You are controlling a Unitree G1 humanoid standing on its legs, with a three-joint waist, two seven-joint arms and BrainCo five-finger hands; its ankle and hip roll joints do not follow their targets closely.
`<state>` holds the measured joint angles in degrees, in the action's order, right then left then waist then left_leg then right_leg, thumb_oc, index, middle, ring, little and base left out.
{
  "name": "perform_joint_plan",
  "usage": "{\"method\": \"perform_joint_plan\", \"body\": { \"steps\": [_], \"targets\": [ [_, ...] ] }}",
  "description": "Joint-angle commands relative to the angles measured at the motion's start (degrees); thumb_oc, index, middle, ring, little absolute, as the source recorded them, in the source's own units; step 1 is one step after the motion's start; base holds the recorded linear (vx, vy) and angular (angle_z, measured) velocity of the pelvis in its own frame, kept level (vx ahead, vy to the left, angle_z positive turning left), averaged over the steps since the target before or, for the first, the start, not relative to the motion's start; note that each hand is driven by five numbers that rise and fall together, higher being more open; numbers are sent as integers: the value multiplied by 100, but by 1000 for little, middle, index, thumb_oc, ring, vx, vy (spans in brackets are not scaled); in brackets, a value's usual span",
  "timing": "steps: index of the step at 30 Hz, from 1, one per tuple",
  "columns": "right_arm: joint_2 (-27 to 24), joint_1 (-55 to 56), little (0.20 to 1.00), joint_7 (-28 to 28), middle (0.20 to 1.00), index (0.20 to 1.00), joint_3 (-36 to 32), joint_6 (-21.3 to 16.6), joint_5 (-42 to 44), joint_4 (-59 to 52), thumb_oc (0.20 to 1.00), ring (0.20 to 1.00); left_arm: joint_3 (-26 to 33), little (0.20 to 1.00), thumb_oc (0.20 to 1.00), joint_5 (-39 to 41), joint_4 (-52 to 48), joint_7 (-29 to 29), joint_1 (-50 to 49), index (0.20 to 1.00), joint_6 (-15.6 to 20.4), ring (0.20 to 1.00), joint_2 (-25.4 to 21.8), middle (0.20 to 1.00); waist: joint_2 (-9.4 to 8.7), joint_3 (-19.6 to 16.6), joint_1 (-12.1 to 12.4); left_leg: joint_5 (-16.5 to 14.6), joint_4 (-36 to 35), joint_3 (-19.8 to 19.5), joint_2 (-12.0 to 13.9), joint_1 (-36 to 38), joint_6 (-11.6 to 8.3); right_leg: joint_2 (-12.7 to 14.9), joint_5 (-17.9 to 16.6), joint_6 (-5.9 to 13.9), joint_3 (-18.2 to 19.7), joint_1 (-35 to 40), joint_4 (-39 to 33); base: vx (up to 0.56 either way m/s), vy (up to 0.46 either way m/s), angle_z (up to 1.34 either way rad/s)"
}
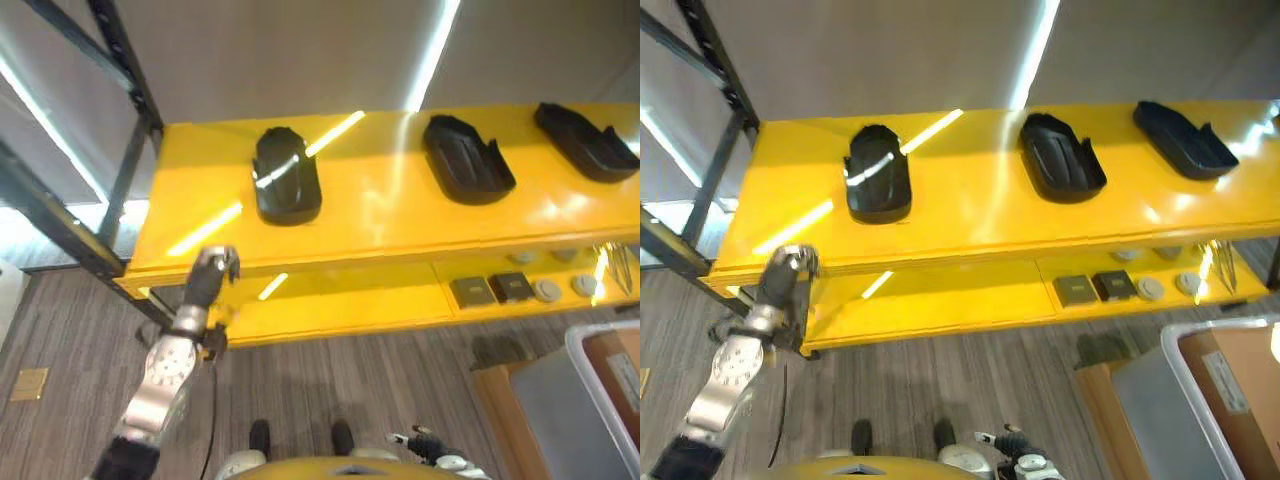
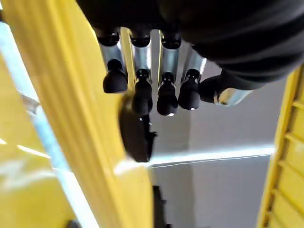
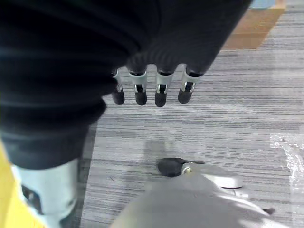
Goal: Move parts from the plastic box to the shelf.
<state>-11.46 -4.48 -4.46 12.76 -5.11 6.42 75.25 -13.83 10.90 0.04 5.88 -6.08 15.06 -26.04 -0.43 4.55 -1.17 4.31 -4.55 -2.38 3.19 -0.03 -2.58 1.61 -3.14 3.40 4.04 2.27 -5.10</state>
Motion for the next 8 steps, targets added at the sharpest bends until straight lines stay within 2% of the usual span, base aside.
{"method": "perform_joint_plan", "body": {
  "steps": [1, 3, 5, 6, 8],
  "targets": [
    [94, -36, 1000, -373, 1000, 1000, -52, -138, 178, 208, 1000, 1000, -324, 1000, 1000, -1299, 632, 201, 72, 1000, 199, 1000, -220, 1000, -85, -295, 32, -284, 32, -441, 472, -198, -229, 522, 536, 357, -214, -169, 346, 14, 6, 24],
    [99, -52, 1000, -450, 1000, 1000, 18, -244, 212, 132, 1000, 1000, -564, 1000, 1000, -1799, 1503, 222, -7, 1000, 97, 1000, -235, 1000, -87, -340, 80, -284, 46, -525, 448, -182, -211, 530, 584, 360, -280, -122, 422, 11, 11, 41],
    [99, -73, 1000, -474, 1000, 1000, 54, -263, 177, 103, 1000, 1000, -591, 1000, 1000, -1862, 1882, 262, -71, 1000, 40, 1000, -164, 1000, -84, -337, 90, -284, 54, -564, 432, -185, -206, 532, 603, 359, -307, -120, 472, -10, 18, 18],
    [104, -61, 1000, -490, 1000, 1000, 70, -264, 152, 100, 1000, 1000, -536, 1000, 1000, -1891, 2143, 313, -113, 1000, 6, 1000, -83, 1000, -77, -339, 98, -282, 61, -595, 421, -185, -200, 535, 621, 358, -333, -131, 532, 7, 34, 4],
    [106, -54, 1000, -517, 1000, 1000, 140, -272, 23, 78, 1000, 1000, -293, 1000, 1000, -1826, 3468, 548, -156, 1000, -216, 1000, 330, 1000, -86, -334, 111, -314, 67, -657, 394, -138, -185, 532, 696, 342, -384, -110, 656, 17, 36, 18]
  ]
}}
